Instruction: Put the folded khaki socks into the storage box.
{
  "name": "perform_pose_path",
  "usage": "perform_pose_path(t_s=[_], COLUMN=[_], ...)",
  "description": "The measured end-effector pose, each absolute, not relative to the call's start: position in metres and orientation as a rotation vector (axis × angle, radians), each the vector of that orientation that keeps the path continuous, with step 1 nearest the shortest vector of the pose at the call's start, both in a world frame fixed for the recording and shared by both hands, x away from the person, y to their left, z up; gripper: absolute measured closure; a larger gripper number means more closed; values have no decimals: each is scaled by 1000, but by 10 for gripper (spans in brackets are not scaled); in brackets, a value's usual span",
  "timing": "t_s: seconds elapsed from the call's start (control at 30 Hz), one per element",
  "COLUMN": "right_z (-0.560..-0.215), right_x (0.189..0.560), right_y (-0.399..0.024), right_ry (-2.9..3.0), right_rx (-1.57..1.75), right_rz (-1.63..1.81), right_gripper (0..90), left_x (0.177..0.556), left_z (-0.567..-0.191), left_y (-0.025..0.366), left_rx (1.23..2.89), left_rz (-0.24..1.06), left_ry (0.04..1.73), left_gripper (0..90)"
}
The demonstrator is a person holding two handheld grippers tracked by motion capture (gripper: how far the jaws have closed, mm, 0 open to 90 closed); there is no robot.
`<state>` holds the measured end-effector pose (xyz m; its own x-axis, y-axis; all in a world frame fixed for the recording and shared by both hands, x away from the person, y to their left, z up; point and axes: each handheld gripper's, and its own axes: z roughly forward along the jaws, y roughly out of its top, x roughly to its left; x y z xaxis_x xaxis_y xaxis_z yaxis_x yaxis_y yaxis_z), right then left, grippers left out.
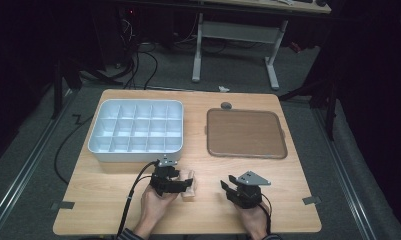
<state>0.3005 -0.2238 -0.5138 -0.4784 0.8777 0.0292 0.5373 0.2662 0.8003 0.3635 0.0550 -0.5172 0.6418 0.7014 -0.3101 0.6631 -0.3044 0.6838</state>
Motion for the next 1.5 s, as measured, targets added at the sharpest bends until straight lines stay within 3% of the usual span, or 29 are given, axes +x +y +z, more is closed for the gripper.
perform_pose_path(t_s=[0.33, 0.93, 1.5], right_z=[-524, -531, -531], right_x=[309, 322, 324], right_y=[-256, -272, -276], right_ry=[2034, 2016, 2023], right_rx=[1362, 1425, 1479], right_rz=[954, 830, 861], right_gripper=[563, 462, 418], left_x=[364, 365, 364], left_z=[-523, -519, -513], left_y=[47, 52, 55], left_rx=[2081, 2081, 2104], left_rz=[65, 21, -3], left_ry=[1062, 1017, 956], left_gripper=[400, 677, 716])
